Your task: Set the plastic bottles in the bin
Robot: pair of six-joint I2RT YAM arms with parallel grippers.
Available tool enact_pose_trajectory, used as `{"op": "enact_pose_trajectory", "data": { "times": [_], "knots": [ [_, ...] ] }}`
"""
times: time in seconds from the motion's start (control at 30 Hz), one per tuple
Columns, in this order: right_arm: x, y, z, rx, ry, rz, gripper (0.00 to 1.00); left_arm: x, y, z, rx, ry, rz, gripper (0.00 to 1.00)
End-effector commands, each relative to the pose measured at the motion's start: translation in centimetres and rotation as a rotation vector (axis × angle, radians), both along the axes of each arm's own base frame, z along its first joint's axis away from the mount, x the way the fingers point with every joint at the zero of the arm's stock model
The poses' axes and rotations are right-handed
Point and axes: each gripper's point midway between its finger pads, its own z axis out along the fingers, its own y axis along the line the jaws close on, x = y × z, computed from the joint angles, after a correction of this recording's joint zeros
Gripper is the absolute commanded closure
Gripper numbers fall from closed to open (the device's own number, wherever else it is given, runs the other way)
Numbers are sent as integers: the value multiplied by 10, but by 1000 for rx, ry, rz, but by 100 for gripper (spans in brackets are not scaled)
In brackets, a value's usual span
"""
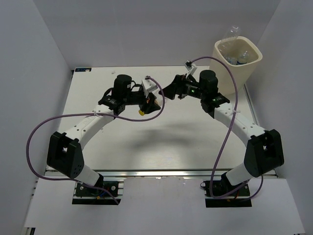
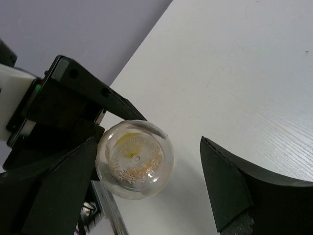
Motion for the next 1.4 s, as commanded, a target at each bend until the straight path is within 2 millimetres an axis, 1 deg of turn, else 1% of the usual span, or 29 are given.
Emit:
{"op": "enact_pose_trajectory", "data": {
  "times": [0.0,0.07,0.2,0.37,0.47,0.5,0.57,0.6,0.63,0.67,0.7,0.8,0.83,0.87,0.9,0.93,0.97,1.0,1.03,1.07,1.1,1.13,1.17,1.2,1.23,1.27,1.3,1.33,1.37],
  "knots": [
    [20,6,12,23,62,-118,11,5,-5,10,-8,-58,1,75],
    [16,15,8,12,84,-105,11,5,-8,11,-6,-64,0,75],
    [7,26,-11,-20,144,-74,11,17,-9,10,7,-71,42,77],
    [-1,27,-42,-83,236,-62,11,24,-9,15,-1,-97,68,79],
    [-7,30,-45,-72,258,-29,27,31,-6,18,-1,-112,104,79],
    [-7,30,-43,-67,257,-28,43,33,-6,21,-3,-120,114,79],
    [-4,29,-36,-58,225,-42,61,35,-5,21,2,-125,123,78],
    [-2,28,-33,-56,207,-54,75,35,-4,20,7,-123,124,73],
    [0,27,-30,-55,189,-64,78,34,-4,19,8,-123,123,58],
    [3,25,-24,-59,162,-71,81,35,-3,21,8,-126,133,38],
    [6,24,-24,-66,151,-86,84,35,-2,22,6,-129,139,2],
    [25,10,-15,-80,113,-142,86,38,4,25,-3,-131,191,2],
    [40,-6,-14,-81,111,-181,87,39,6,23,-4,-123,211,2],
    [50,-16,-12,-83,109,-206,88,42,8,27,-12,-136,234,2],
    [60,-27,-1,-85,82,-230,90,49,15,31,-11,-153,295,2],
    [78,-51,6,-84,68,-286,90,52,19,34,-25,-149,336,2],
    [87,-65,15,-81,46,-315,90,58,23,39,-42,-168,374,2],
    [97,-78,34,-78,-11,-341,90,66,32,41,-40,-172,430,2],
    [112,-105,44,-85,-41,-412,90,70,36,41,-53,-155,455,2],
    [123,-120,52,-102,-62,-463,89,74,40,44,-64,-151,478,2],
    [133,-137,81,-120,-138,-520,88,84,52,45,-76,-141,516,2],
    [148,-169,88,-151,-147,-626,88,92,58,41,-104,-90,559,2],
    [159,-184,91,-164,-154,-668,88,100,65,42,-132,-70,589,2],
    [164,-198,119,-150,-205,-704,88,113,86,39,-147,-44,648,2],
    [176,-222,103,-173,-168,-746,88,122,95,31,-185,22,699,2],
    [179,-233,127,-158,-217,-775,88,131,116,26,-203,44,758,2],
    [184,-258,144,-163,-257,-838,88,135,125,22,-229,79,795,2],
    [194,-268,140,-178,-258,-860,88,139,134,18,-237,85,830,2],
    [198,-278,143,-188,-272,-881,87,140,145,9,-232,100,863,2]
  ]
}}
